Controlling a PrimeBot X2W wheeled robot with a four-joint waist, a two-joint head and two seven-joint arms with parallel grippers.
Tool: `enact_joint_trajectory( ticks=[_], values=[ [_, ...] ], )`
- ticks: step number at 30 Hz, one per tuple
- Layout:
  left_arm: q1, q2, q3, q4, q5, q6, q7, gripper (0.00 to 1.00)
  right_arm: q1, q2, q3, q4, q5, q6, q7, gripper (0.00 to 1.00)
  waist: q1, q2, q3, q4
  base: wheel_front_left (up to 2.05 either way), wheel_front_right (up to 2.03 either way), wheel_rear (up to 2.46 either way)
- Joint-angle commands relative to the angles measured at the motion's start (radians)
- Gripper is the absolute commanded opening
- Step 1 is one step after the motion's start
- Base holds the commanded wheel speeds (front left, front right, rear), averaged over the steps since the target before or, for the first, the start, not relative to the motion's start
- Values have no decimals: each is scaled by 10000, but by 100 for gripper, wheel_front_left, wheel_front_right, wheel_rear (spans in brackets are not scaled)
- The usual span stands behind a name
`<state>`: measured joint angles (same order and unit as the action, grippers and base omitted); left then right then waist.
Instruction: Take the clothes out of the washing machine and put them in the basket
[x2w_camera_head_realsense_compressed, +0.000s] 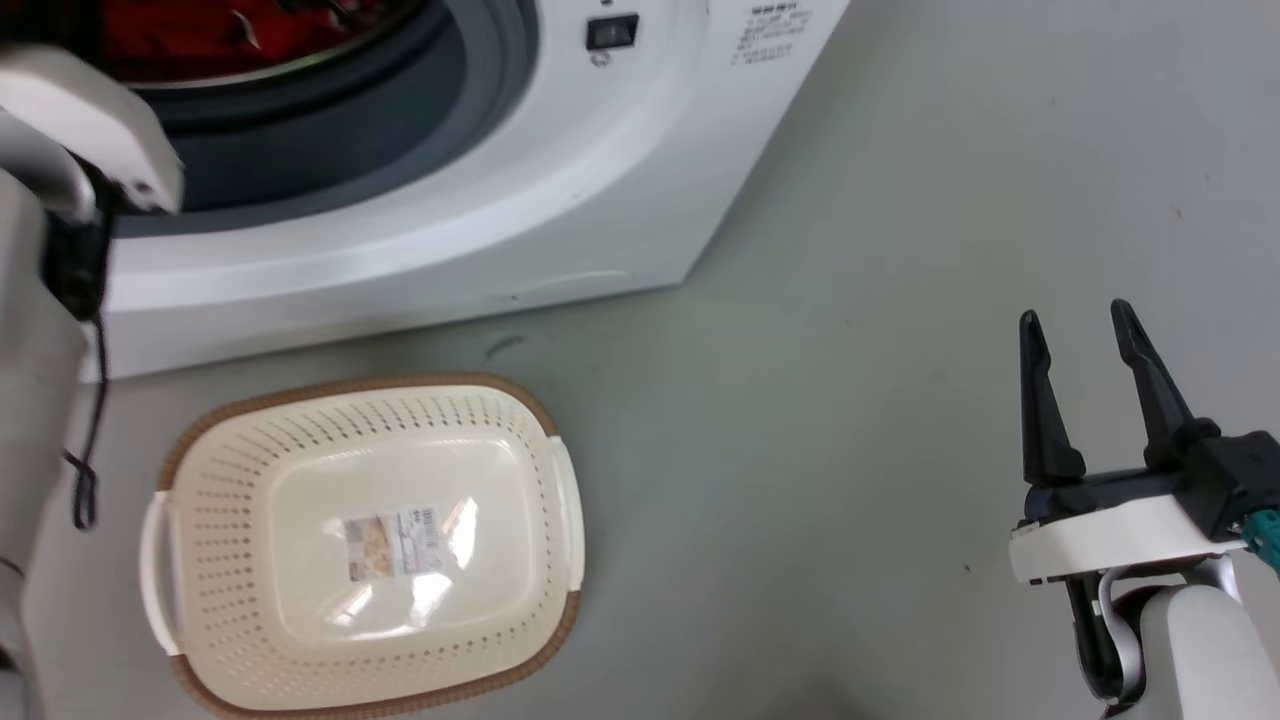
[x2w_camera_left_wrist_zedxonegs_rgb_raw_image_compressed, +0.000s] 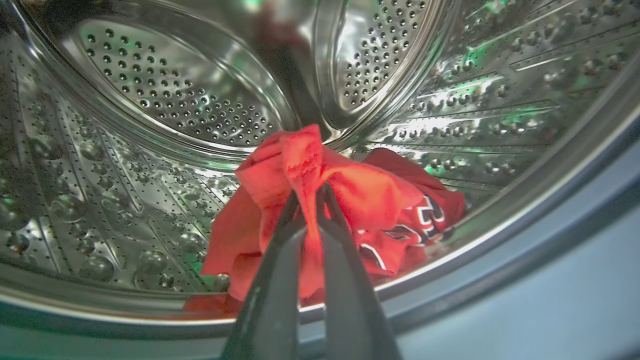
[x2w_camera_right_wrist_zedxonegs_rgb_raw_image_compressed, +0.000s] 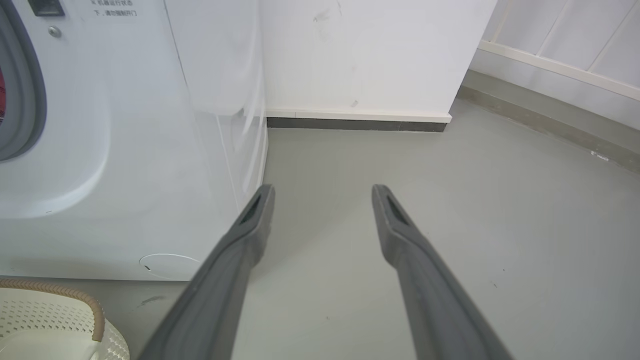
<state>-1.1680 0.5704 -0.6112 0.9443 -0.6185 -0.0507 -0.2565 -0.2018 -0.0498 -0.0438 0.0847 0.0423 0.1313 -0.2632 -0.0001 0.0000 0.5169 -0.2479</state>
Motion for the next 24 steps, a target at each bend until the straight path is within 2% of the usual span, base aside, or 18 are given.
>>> enact_joint_trajectory(
  ticks=[1,10,17,24],
  values=[
    [519,-168,152,-318,41,125,-87,0,188,-10,-58,54,-88,-10,-24,100,1,0,-771,483,0,0,0],
    [3160,-638,1897,-3519,882,755,-99,0,654,-8,-200,262,-388,-10,-24,100,1,0,-1974,944,0,0,0],
    [4873,-1104,2997,-5555,1803,835,-91,0,984,-8,-179,393,-434,-10,-24,100,1,0,-2768,1259,0,0,0],
    [6474,-1564,3711,-7171,2302,611,-92,0,1291,-5,-222,451,-585,-10,-24,100,1,0,-3339,1614,0,0,0]
  ],
)
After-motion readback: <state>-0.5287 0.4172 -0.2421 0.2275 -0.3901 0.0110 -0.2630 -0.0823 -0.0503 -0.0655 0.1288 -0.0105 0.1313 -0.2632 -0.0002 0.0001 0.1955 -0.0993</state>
